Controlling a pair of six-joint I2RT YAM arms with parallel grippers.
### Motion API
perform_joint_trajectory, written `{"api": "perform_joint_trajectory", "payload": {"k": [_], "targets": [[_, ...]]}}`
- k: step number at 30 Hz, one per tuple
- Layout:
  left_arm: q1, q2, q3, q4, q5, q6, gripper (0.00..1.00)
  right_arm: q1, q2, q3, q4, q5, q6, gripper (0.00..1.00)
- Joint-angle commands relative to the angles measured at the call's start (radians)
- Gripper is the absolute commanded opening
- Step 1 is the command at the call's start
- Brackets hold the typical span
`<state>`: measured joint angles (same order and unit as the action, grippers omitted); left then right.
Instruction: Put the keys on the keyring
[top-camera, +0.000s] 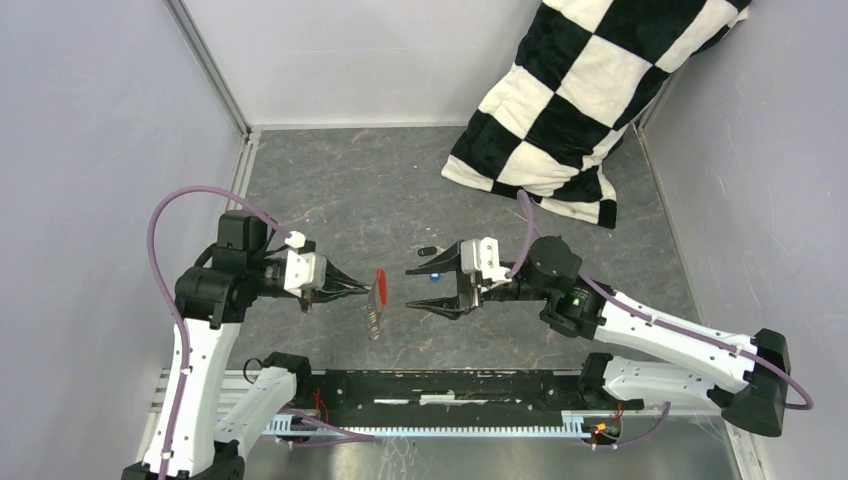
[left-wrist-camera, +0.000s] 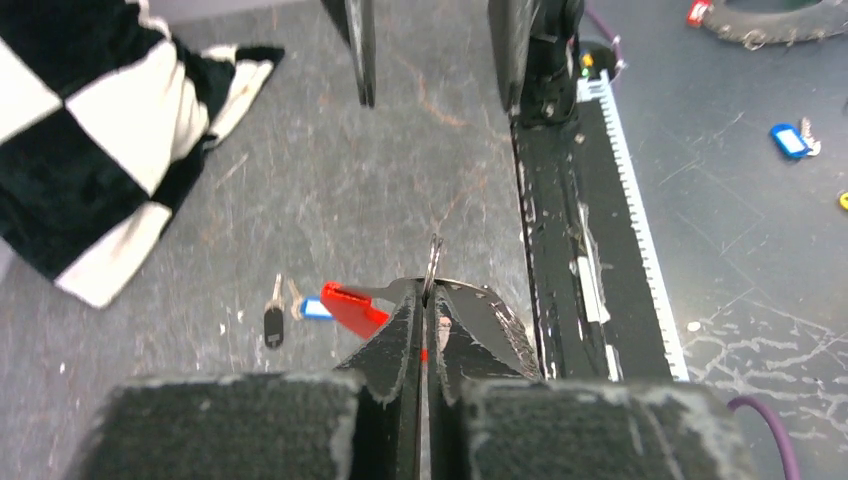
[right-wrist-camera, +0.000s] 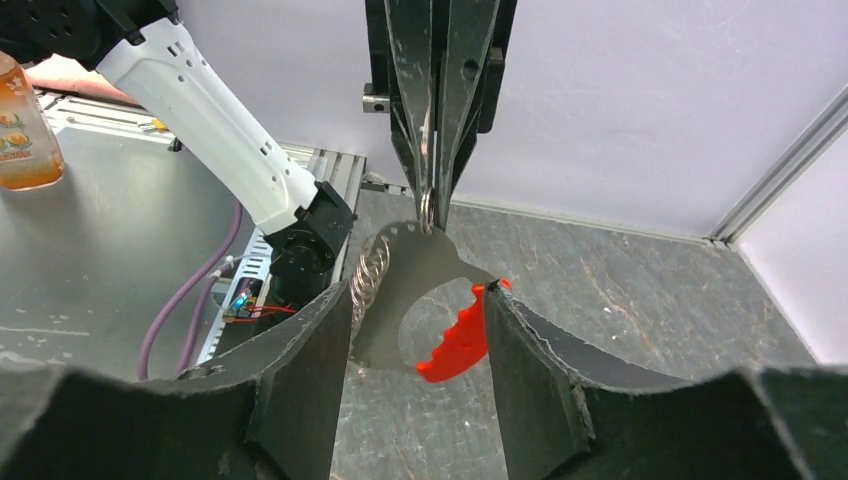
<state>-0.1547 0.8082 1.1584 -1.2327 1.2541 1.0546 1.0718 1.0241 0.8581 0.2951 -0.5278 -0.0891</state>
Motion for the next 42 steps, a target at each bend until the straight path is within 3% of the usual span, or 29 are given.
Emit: {"api": "perform_joint_trajectory", "payload": {"k": [1, 4, 15, 27, 39, 42], "targets": [[-0.005, -0.015, -0.014, 0.170, 0.191, -0.151, 0.02, 0.003, -0.033, -0.075, 0.179, 0.011, 0.019, 0.57], [-0.003, -0.003, -0.018, 0.238, 0.264, -0.238, 0.02, 0.004, -0.016, -0.085, 0.250, 0.007, 0.066, 0.56], [-0.003, 0.038, -0.016, 0.238, 0.370, -0.283, 0.02, 0.022, 0.055, -0.090, 0.501, 0.003, 0.204, 0.47], [-0.004, 0.047, 0.000, 0.236, 0.379, -0.285, 0.02, 0.042, 0.134, -0.049, 0.494, 0.024, 0.203, 0.40], [-0.004, 0.040, -0.009, 0.239, 0.369, -0.277, 0.02, 0.049, 0.176, -0.027, 0.524, 0.089, 0.222, 0.42], [-0.003, 0.039, -0.011, 0.239, 0.364, -0.274, 0.02, 0.050, 0.186, -0.018, 0.526, 0.097, 0.225, 0.37]]}}
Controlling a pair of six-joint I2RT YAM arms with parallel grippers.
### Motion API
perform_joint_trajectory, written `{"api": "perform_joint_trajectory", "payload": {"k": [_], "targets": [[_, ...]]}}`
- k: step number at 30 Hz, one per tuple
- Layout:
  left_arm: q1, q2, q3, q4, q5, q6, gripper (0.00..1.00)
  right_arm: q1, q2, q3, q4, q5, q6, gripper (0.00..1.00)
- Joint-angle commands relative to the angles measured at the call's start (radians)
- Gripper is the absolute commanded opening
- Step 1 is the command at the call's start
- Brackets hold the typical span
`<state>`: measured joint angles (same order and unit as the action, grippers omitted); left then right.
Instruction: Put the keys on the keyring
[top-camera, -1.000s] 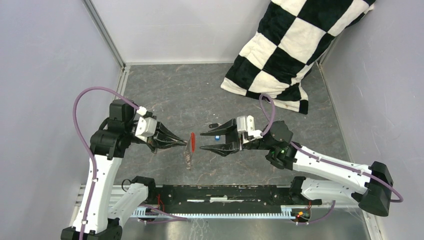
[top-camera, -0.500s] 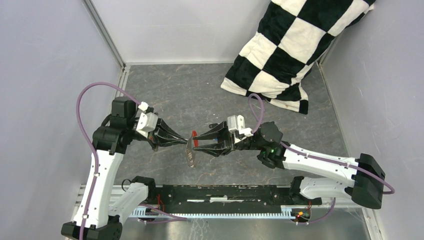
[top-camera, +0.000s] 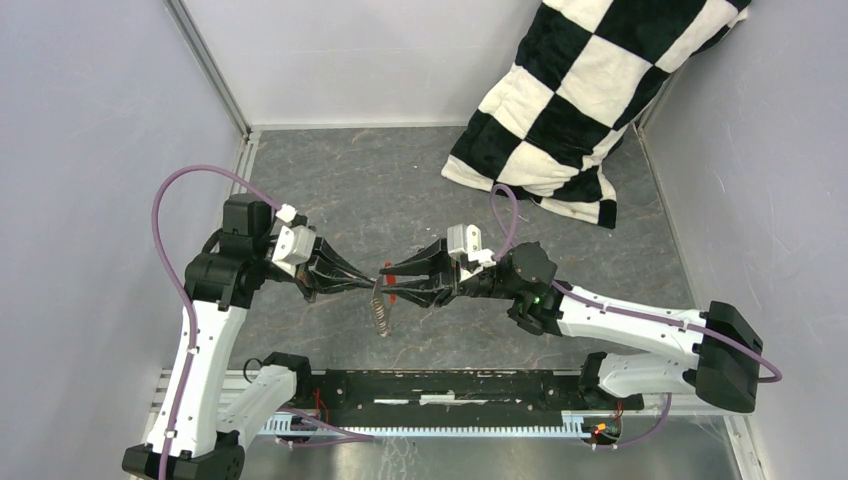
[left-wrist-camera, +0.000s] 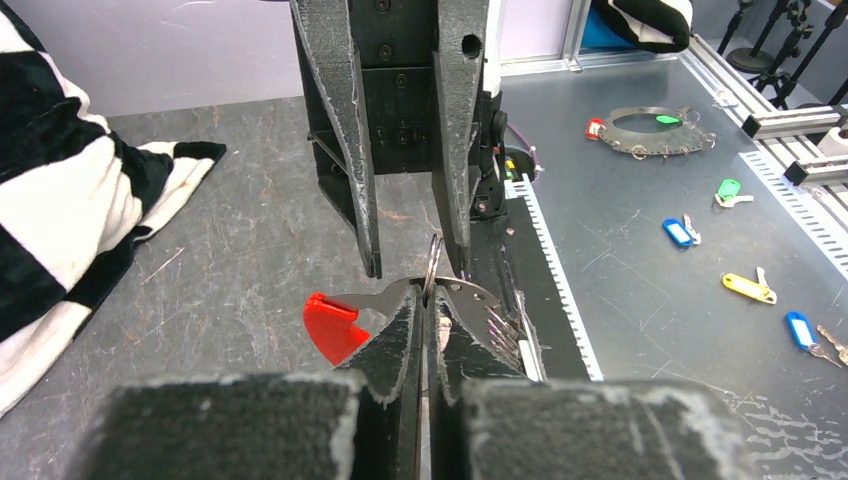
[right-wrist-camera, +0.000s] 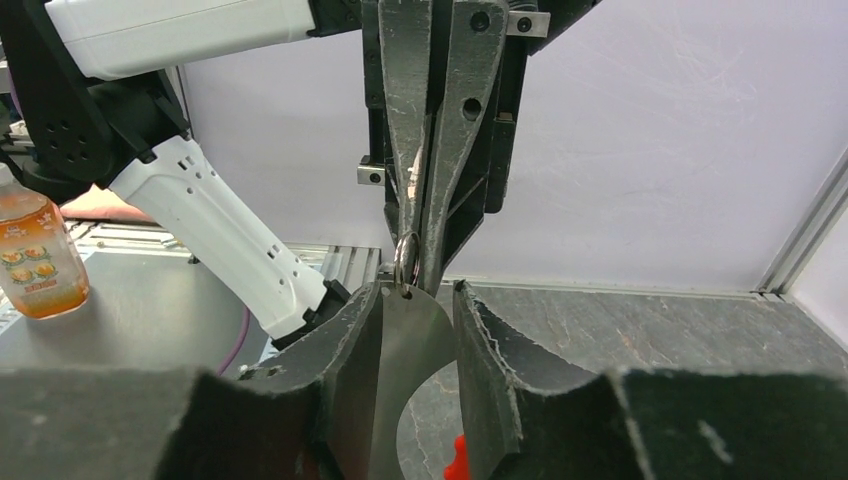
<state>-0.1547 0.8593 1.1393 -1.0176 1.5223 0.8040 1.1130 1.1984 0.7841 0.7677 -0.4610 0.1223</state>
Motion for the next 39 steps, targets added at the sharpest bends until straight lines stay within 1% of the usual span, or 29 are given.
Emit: {"api": "perform_joint_trajectory", "payload": {"k": [1, 3, 7, 12, 13, 14, 15, 17, 18, 20, 22, 24, 25, 26, 27, 28, 30, 33, 37, 39], "targets": [[-0.004, -0.012, 0.008, 0.024, 0.095, -0.023, 0.02, 0.010, 0.014, 0.059, 0.053, 0.031, 0.018, 0.34], [-0.003, -0.014, 0.007, 0.024, 0.093, -0.022, 0.02, 0.010, 0.020, 0.065, 0.053, 0.033, 0.020, 0.28], [-0.004, -0.019, -0.006, 0.024, 0.077, -0.018, 0.02, 0.010, 0.033, 0.078, 0.045, 0.030, 0.025, 0.22], [-0.004, -0.020, -0.022, 0.025, 0.061, -0.005, 0.02, 0.010, 0.052, 0.110, -0.024, 0.024, 0.014, 0.03], [-0.005, -0.020, -0.024, 0.026, 0.056, -0.005, 0.02, 0.009, 0.055, 0.116, -0.046, 0.029, 0.008, 0.01], [-0.003, -0.022, -0.026, 0.025, 0.047, -0.005, 0.02, 0.009, 0.055, 0.121, -0.069, 0.035, 0.001, 0.01], [-0.004, -0.021, -0.028, 0.024, 0.033, -0.007, 0.07, 0.010, 0.055, 0.131, -0.107, 0.049, -0.011, 0.01], [-0.003, -0.026, -0.032, 0.025, -0.023, -0.014, 0.35, 0.010, 0.053, 0.157, -0.207, 0.076, -0.045, 0.01], [-0.003, -0.033, -0.031, 0.028, -0.059, -0.015, 0.43, 0.010, 0.051, 0.171, -0.272, 0.087, -0.067, 0.01], [-0.004, -0.044, -0.026, 0.031, -0.155, -0.014, 0.48, 0.011, 0.043, 0.189, -0.371, 0.108, -0.098, 0.01], [-0.004, -0.057, -0.021, 0.031, -0.239, 0.003, 0.51, 0.009, 0.040, 0.211, -0.468, 0.118, -0.114, 0.01], [-0.005, -0.064, -0.010, 0.027, -0.300, 0.046, 0.52, 0.009, 0.048, 0.243, -0.567, 0.126, -0.161, 0.01], [-0.004, -0.062, 0.002, 0.001, -0.319, 0.093, 0.52, 0.009, 0.053, 0.263, -0.626, 0.132, -0.173, 0.01], [-0.005, -0.058, 0.017, -0.043, -0.333, 0.191, 0.53, 0.010, 0.060, 0.280, -0.669, 0.137, -0.185, 0.01], [-0.005, -0.052, 0.030, -0.090, -0.342, 0.254, 0.52, 0.010, 0.066, 0.304, -0.719, 0.139, -0.196, 0.01], [-0.004, -0.043, 0.042, -0.131, -0.348, 0.286, 0.52, 0.009, 0.075, 0.324, -0.758, 0.141, -0.207, 0.01], [-0.005, -0.022, 0.056, -0.206, -0.350, 0.361, 0.50, 0.010, 0.099, 0.378, -0.861, 0.143, -0.225, 0.01], [-0.005, 0.009, 0.061, -0.311, -0.352, 0.501, 0.46, 0.010, 0.136, 0.452, -0.967, 0.150, -0.244, 0.01], [-0.006, 0.030, 0.052, -0.346, -0.372, 0.571, 0.38, 0.012, 0.181, 0.538, -1.074, 0.154, -0.256, 0.01], [-0.006, 0.031, 0.039, -0.347, -0.375, 0.603, 0.37, 0.014, 0.209, 0.583, -1.124, 0.153, -0.258, 0.01]]}}
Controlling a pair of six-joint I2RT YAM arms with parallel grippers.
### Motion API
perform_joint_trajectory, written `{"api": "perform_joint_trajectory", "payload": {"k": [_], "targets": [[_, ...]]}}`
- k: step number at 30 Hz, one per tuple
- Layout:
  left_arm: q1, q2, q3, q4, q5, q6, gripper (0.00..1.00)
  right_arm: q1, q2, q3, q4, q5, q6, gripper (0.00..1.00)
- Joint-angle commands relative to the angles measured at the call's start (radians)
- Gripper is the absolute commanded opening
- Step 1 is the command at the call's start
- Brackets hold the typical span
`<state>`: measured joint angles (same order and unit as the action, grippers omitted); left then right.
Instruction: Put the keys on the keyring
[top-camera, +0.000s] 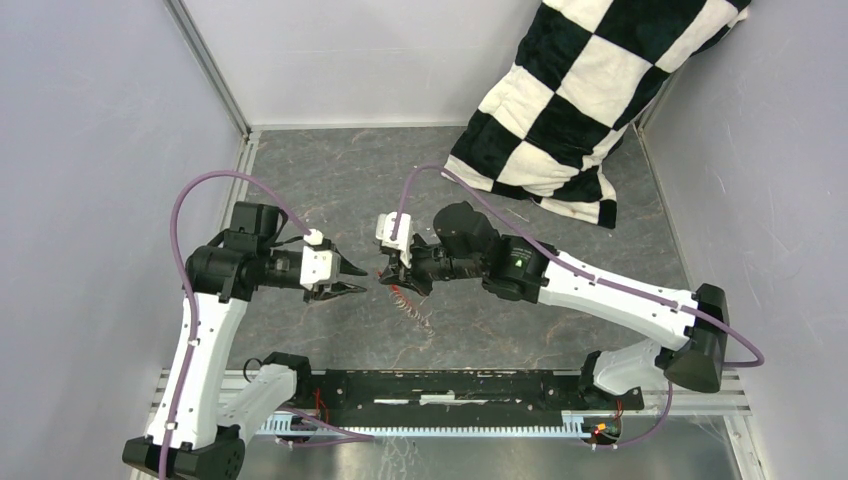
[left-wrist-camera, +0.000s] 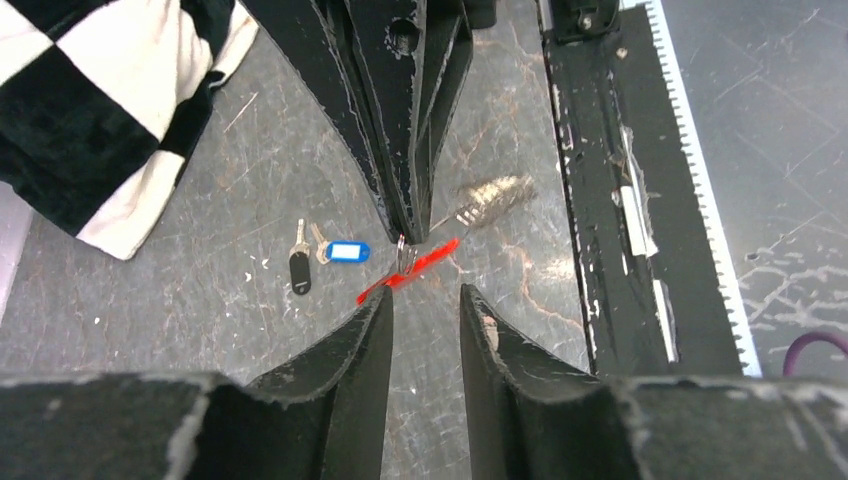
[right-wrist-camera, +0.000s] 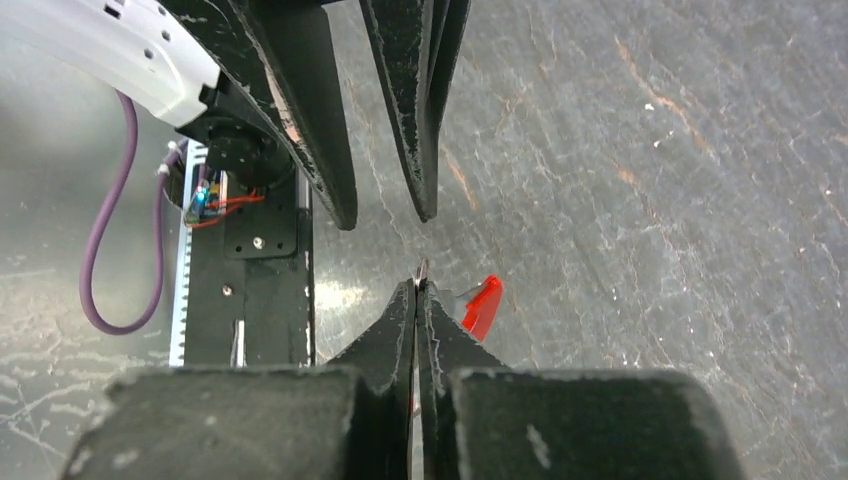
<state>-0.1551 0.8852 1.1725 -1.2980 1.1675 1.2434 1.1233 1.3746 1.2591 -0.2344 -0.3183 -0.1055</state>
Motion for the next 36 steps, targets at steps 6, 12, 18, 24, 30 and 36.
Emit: {"api": "perform_joint_trajectory", "payload": {"k": [6, 12, 18, 24, 30, 36], "targets": [[-0.006, 0.003, -0.040, -0.020, 0.026, 0.146, 0.36, 0.035, 0.094, 0.205, -0.212, 0.018, -0.039, 0.01], [-0.009, 0.003, -0.071, -0.012, 0.036, 0.115, 0.34, 0.058, 0.130, 0.263, -0.237, 0.022, -0.043, 0.01], [-0.015, -0.009, -0.086, -0.011, 0.018, 0.112, 0.25, 0.073, 0.159, 0.307, -0.255, 0.018, -0.047, 0.01], [-0.021, -0.007, -0.087, -0.012, 0.014, 0.113, 0.10, 0.085, 0.176, 0.339, -0.270, 0.023, -0.048, 0.01], [-0.026, -0.031, -0.117, -0.011, -0.024, 0.127, 0.02, 0.086, 0.153, 0.341, -0.256, 0.028, -0.040, 0.01], [-0.027, -0.047, -0.117, -0.012, 0.035, 0.125, 0.02, 0.084, -0.024, 0.172, -0.102, 0.073, -0.055, 0.20]]}}
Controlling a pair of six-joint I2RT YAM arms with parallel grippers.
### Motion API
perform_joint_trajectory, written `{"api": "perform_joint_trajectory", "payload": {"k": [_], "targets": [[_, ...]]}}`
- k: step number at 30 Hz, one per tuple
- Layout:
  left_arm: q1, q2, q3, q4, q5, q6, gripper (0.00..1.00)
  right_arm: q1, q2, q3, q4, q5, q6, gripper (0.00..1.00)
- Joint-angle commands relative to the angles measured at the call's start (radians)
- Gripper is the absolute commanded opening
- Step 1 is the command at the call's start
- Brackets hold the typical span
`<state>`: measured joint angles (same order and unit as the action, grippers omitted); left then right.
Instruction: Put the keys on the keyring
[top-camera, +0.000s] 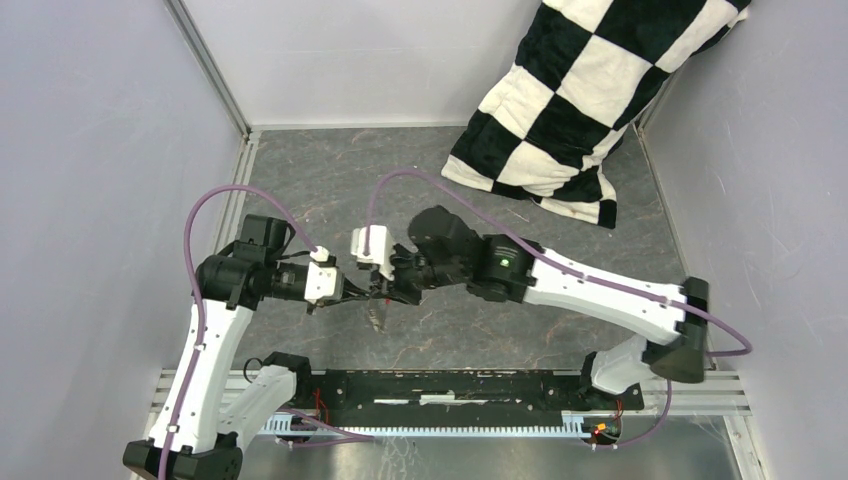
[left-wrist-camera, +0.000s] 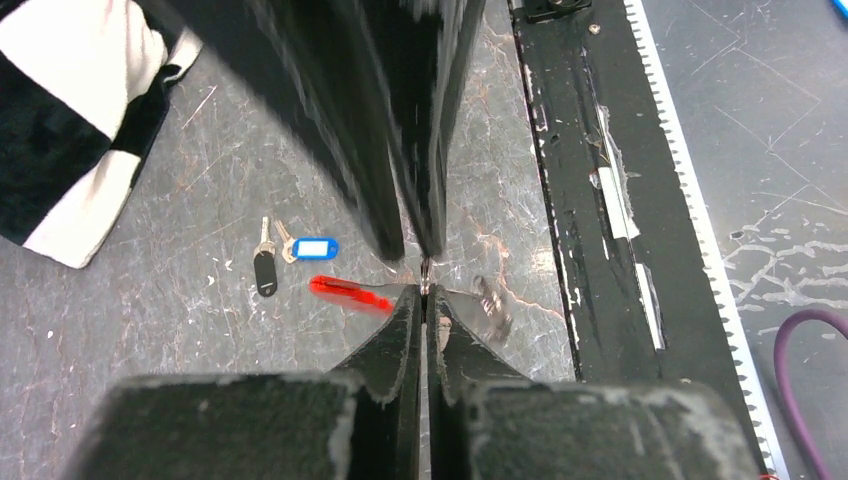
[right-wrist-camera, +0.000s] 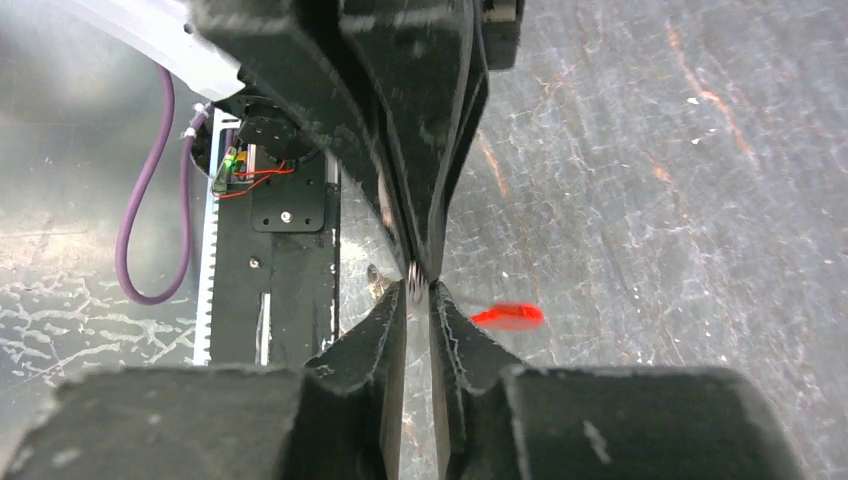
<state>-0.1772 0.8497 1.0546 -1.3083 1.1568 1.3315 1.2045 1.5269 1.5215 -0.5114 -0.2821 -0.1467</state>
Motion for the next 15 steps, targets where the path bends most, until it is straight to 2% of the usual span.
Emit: {"api": "perform_joint_trajectory", "payload": {"k": [1, 4, 7, 12, 15], "targets": [[-0.005, -0.014, 0.005, -0.001, 0.065, 0.039, 0.02, 0.001, -0.229, -0.145, 0.227, 0.051, -0.019, 0.26], [-0.005, -0.025, 0.030, 0.012, 0.143, 0.020, 0.02, 0.000, -0.391, -0.358, 0.396, 0.057, -0.044, 0.42], [-0.005, -0.028, 0.053, 0.106, 0.220, -0.126, 0.02, -0.001, -0.516, -0.499, 0.532, 0.072, -0.042, 0.51], [-0.005, -0.039, 0.095, 0.186, 0.350, -0.220, 0.02, 0.000, -0.626, -0.667, 0.691, 0.039, -0.043, 0.53], [-0.005, -0.046, 0.112, 0.207, 0.400, -0.213, 0.02, 0.000, -0.649, -0.736, 0.791, 0.036, -0.030, 0.53]]}}
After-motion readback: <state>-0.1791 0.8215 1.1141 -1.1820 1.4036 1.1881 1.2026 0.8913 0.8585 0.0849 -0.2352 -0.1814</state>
